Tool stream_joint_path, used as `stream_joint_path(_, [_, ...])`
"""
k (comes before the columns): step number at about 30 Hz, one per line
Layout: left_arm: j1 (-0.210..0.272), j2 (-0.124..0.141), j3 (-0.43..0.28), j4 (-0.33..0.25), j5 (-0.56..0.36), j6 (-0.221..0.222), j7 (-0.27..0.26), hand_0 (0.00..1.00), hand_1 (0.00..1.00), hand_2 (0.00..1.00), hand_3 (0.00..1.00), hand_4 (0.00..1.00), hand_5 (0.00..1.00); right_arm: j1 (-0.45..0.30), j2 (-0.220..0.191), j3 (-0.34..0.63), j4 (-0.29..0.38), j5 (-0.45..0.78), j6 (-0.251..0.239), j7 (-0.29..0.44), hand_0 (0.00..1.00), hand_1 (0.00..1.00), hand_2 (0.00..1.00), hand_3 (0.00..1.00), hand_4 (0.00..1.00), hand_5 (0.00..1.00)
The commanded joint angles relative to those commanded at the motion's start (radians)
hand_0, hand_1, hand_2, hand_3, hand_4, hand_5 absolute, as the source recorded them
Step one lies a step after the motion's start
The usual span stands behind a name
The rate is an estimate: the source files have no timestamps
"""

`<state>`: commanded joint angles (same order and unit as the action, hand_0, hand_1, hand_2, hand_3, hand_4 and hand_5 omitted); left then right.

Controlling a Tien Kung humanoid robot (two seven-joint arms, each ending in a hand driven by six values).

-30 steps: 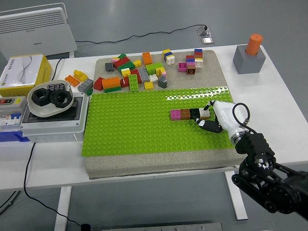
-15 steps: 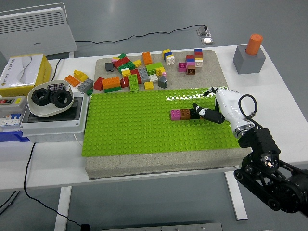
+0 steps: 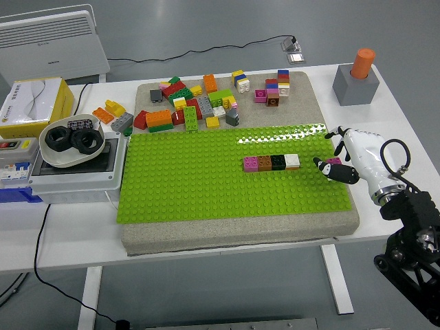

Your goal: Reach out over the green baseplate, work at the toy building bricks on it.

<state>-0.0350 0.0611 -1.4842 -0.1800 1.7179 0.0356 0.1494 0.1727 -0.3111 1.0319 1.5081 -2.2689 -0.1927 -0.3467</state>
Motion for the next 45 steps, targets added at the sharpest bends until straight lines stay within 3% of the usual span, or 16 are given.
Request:
stream_joint_path(1, [0.000, 0.000, 0.000, 0.000, 0.000, 0.000, 0.000, 0.736, 0.618, 0.572, 0.701, 0.794, 0.787, -0.002, 0.001, 0.003, 0.007, 0.000, 0.017, -0.006, 0.326, 0.319, 0.396, 0.880, 0.714, 0.146])
stream_joint_path(2, [0.000, 0.000, 0.000, 0.000, 0.000, 0.000, 0.000, 0.735, 0.619, 0.572, 0.701, 0.793, 0.788, -0.003, 0.005, 0.004, 0.015, 0.000, 0.031, -0.011, 0.073, 0.104, 0.260, 0.978, 0.746, 0.105])
stream_joint_path(7, [0.000, -0.001, 0.001, 0.000, -0.005, 0.001, 0.000, 0.735, 0.619, 0.572, 0.701, 0.793, 0.788, 0.001, 0.025, -0.002, 0.018, 0.000, -0.025, 0.000, 0.073, 0.104, 0.260, 0.978, 0.746, 0.105])
stream_joint_path(8, [0.001, -0.002, 0.001, 0.000, -0.009, 0.003, -0.001, 0.736, 0.619, 0.572, 0.702, 0.793, 0.789, 0.005, 0.028, -0.006, 0.014, 0.000, -0.038, 0.003, 0.034, 0.071, 0.210, 0.923, 0.775, 0.125])
stream_joint_path(10, [0.002, -0.005, 0.000, 0.000, -0.019, 0.006, -0.003, 0.736, 0.619, 0.572, 0.702, 0.793, 0.789, 0.015, 0.028, -0.021, 0.006, 0.000, -0.054, 0.009, 0.034, 0.071, 0.210, 0.923, 0.775, 0.125])
stream_joint_path(21, [0.002, -0.016, 0.004, 0.000, -0.018, 0.007, -0.011, 0.735, 0.619, 0.587, 0.702, 0.779, 0.804, 0.100, 0.031, -0.152, -0.033, 0.000, -0.110, 0.065, 0.055, 0.092, 0.239, 0.856, 0.781, 0.158])
stream_joint_path(31, [0.004, -0.019, 0.044, 0.000, -0.054, 0.010, -0.027, 0.736, 0.619, 0.589, 0.704, 0.774, 0.807, 0.120, 0.035, -0.141, -0.032, 0.000, -0.188, 0.104, 0.075, 0.114, 0.279, 0.836, 0.761, 0.158])
stream_joint_path(36, [0.004, -0.014, 0.039, 0.000, -0.043, 0.010, -0.026, 0.736, 0.620, 0.597, 0.705, 0.775, 0.808, 0.086, 0.042, -0.089, -0.037, 0.000, -0.205, 0.120, 0.077, 0.119, 0.299, 0.824, 0.734, 0.161])
stream_joint_path(39, [0.004, -0.010, 0.039, 0.000, -0.039, 0.010, -0.026, 0.735, 0.620, 0.595, 0.705, 0.776, 0.806, 0.055, 0.038, -0.066, -0.041, 0.007, -0.200, 0.132, 0.078, 0.114, 0.294, 0.795, 0.717, 0.156])
stream_joint_path(43, [0.003, -0.004, 0.040, 0.000, -0.038, 0.010, -0.025, 0.735, 0.620, 0.595, 0.705, 0.776, 0.806, 0.026, 0.012, -0.035, -0.019, 0.004, -0.124, 0.163, 0.078, 0.114, 0.294, 0.795, 0.717, 0.156])
stream_joint_path(44, [0.002, -0.003, 0.041, 0.000, -0.037, 0.009, -0.024, 0.735, 0.620, 0.598, 0.706, 0.761, 0.791, 0.024, 0.003, -0.031, -0.010, 0.000, -0.103, 0.164, 0.073, 0.081, 0.231, 0.734, 0.702, 0.127])
stream_joint_path(45, [0.002, -0.002, 0.041, 0.000, -0.037, 0.009, -0.023, 0.735, 0.620, 0.598, 0.706, 0.761, 0.791, 0.024, -0.009, -0.025, 0.002, 0.000, -0.077, 0.160, 0.073, 0.081, 0.231, 0.734, 0.702, 0.127])
